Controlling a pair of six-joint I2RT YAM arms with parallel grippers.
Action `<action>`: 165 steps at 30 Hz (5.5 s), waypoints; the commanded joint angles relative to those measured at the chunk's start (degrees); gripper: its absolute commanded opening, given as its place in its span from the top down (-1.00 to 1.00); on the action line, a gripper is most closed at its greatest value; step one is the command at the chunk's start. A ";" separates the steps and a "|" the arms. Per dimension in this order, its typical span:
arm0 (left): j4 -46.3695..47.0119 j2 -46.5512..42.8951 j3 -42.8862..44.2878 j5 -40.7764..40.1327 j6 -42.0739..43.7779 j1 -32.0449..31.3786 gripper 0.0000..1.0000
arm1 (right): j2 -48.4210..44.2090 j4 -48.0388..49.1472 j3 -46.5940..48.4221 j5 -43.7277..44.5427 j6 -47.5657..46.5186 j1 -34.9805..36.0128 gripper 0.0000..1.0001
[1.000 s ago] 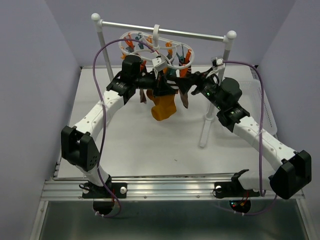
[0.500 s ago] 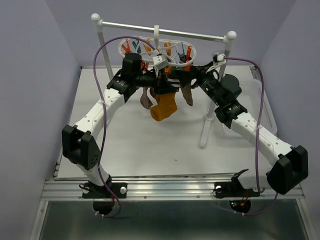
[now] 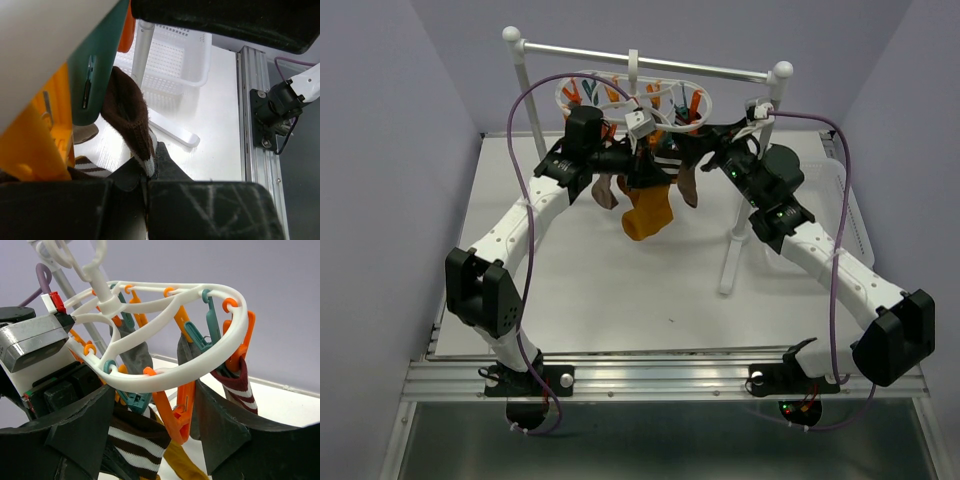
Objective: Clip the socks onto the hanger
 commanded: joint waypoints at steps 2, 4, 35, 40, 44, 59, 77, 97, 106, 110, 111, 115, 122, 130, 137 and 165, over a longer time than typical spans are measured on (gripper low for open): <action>2.46 -0.28 3.58 0.17 -0.46 0.64 1.00 | 0.20 2.77 3.68 0.29 -1.91 0.17 -0.40; 2.46 -0.28 3.67 0.08 -0.46 0.73 1.00 | 0.55 2.33 4.03 -0.32 -1.83 0.17 -0.41; 3.86 -1.68 1.65 -1.24 -1.42 2.32 1.00 | -0.95 1.88 3.42 -0.94 -1.04 0.17 0.29; 4.48 -1.60 1.38 -1.50 -1.86 2.31 1.00 | -1.65 2.06 2.98 -1.20 -1.12 0.17 0.41; 4.83 -1.51 1.30 -1.41 -2.04 2.31 1.00 | -2.70 2.06 2.36 -1.81 -2.09 0.17 0.67; 5.80 -0.63 2.44 -2.46 -4.06 2.32 1.00 | -1.65 -6.11 5.26 -1.47 -2.62 0.17 0.16; 8.43 -1.95 2.35 -7.04 -5.29 2.93 1.00 | -1.56 -6.38 5.00 -3.92 -7.01 -0.36 -0.10; 9.05 -3.27 1.30 -8.00 -5.29 3.90 1.00 | -2.79 -8.48 3.95 -7.52 -7.36 -2.56 -0.12; 9.31 -4.32 0.42 -7.74 -5.03 3.90 1.00 | -6.31 -10.24 1.13 -8.50 -7.98 -2.56 -0.13; 9.75 -4.32 -0.11 -7.65 -5.38 3.90 1.00 | -5.52 -10.42 1.83 -9.90 -7.02 -2.56 -0.13; 9.84 -4.32 -0.11 -7.65 -5.47 3.90 1.00 | -5.34 -10.33 2.01 -10.16 -6.75 -2.56 -0.13; 10.10 -4.41 -0.29 -7.48 -5.64 3.81 1.00 | -4.99 -10.42 2.19 -9.90 -5.78 -2.56 -0.13; 10.37 -4.23 -0.29 -7.48 -5.82 3.90 1.00 | -4.99 -10.59 1.83 -6.74 -4.11 -2.56 -0.16; 10.46 -3.53 0.24 -7.30 -6.08 3.90 1.00 | -2.27 -8.05 2.63 -7.97 0.02 -2.56 -0.15; 10.46 -3.44 0.24 -7.04 -6.08 3.90 1.00 | -1.91 -3.92 1.92 -6.82 1.60 -2.56 -0.15; 11.07 -2.48 0.94 -7.56 -6.61 3.90 1.00 | -2.09 -2.24 1.22 -1.73 6.79 -2.56 -0.06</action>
